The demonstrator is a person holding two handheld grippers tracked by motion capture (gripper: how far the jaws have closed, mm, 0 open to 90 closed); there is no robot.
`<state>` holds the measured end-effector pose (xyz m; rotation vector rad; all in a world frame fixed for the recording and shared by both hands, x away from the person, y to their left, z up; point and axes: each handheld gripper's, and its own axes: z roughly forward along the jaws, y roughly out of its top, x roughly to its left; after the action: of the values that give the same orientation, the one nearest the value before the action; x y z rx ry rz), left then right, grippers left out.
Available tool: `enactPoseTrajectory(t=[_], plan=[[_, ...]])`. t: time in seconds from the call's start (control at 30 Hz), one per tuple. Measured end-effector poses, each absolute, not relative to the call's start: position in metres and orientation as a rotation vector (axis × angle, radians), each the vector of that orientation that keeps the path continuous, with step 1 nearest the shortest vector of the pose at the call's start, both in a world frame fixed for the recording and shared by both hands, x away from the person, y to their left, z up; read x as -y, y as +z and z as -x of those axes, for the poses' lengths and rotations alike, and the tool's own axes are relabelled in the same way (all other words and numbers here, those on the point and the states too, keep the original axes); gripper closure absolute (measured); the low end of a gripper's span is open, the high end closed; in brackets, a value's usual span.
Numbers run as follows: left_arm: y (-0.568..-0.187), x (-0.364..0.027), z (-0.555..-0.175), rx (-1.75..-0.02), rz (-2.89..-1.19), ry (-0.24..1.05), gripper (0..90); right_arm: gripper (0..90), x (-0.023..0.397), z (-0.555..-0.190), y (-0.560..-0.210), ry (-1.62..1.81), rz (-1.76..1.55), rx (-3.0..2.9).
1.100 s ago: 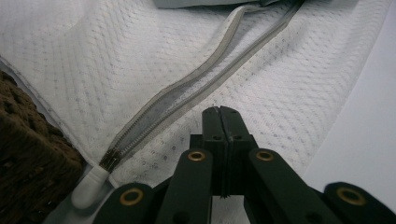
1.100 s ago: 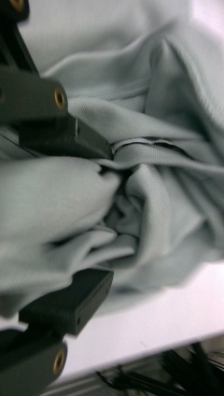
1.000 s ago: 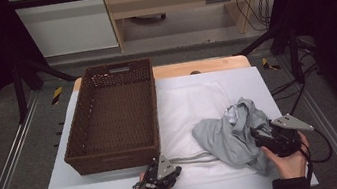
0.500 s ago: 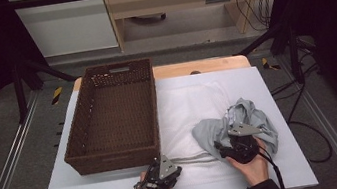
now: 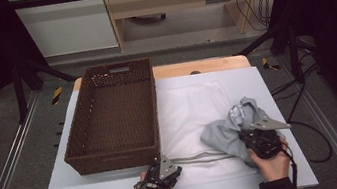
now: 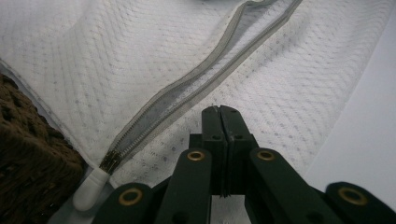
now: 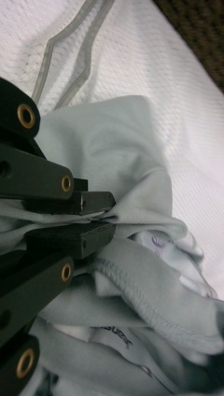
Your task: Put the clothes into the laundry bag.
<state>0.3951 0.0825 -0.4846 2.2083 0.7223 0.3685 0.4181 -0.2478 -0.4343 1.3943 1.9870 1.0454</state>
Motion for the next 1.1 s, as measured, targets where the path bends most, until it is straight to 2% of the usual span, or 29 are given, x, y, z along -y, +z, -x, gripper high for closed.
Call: enactPoseTrajectory(t=[0.1,0.13,0.33,0.43,0.5,0.53,0.73,0.83,0.9,1.1], plan=[[-0.485,-0.082,-0.395,-0.724,-2.207,0.373,89.0,83.3,0.261,-0.417,-0.436,0.976,-1.394,-1.969],[-0.484,-0.082,-0.394,-0.722,-2.209,0.379,89.4,83.0,0.263,-0.422,-0.448,0.922,-1.419,-1.999],[-0.482,-0.082,-0.393,-0.713,-2.199,0.365,89.9,78.9,0.252,-0.431,-0.467,0.821,-1.388,-2.077],[-0.482,-0.080,-0.391,-0.699,-2.197,0.368,89.9,67.1,0.251,-0.424,-0.449,0.878,-1.382,-2.060],[-0.482,-0.080,-0.391,-0.697,-2.201,0.368,89.9,65.1,0.250,-0.421,-0.442,0.895,-1.364,-2.047],[-0.483,-0.079,-0.391,-0.694,-2.206,0.371,89.9,63.7,0.246,-0.413,-0.428,0.944,-1.310,-2.013],[-0.484,-0.079,-0.391,-0.696,-2.210,0.366,89.9,64.5,0.214,-0.404,-0.412,1.147,-1.178,-2.046],[-0.484,-0.078,-0.391,-0.697,-2.213,0.369,89.9,66.8,0.187,-0.411,-0.427,1.194,-1.130,-2.148],[-0.484,-0.078,-0.391,-0.698,-2.213,0.367,89.9,68.1,0.168,-0.418,-0.450,1.136,-1.121,-2.244],[-0.484,-0.078,-0.391,-0.704,-2.212,0.366,89.9,68.9,0.156,-0.422,-0.472,1.052,-1.123,-2.320]])
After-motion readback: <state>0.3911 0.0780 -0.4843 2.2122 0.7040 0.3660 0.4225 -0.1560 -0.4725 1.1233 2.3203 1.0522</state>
